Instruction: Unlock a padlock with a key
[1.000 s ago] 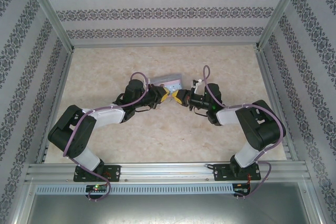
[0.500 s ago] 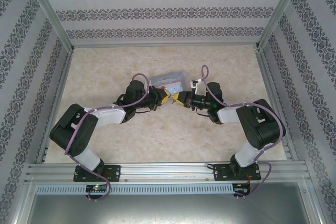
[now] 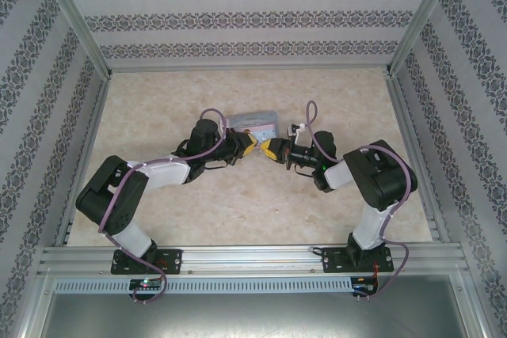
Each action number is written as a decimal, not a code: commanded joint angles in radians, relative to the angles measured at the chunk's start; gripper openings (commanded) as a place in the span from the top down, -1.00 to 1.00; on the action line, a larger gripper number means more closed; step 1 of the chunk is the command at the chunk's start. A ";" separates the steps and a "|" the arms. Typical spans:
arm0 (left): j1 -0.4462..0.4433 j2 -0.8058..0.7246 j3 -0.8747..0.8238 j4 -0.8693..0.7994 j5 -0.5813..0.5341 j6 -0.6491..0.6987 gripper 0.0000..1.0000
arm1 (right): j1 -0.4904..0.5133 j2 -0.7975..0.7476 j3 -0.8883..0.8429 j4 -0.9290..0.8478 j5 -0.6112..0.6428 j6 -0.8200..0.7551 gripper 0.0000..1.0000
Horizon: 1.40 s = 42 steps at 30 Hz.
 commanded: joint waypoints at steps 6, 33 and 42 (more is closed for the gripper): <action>-0.048 -0.007 0.031 0.127 0.233 0.024 1.00 | 0.023 0.021 0.017 0.113 0.035 0.118 1.00; -0.091 0.047 -0.018 0.317 0.196 -0.080 1.00 | 0.023 0.111 0.143 0.108 0.082 0.181 1.00; -0.077 0.032 -0.040 0.138 0.065 0.006 1.00 | -0.017 0.087 0.124 -0.005 0.104 0.083 0.52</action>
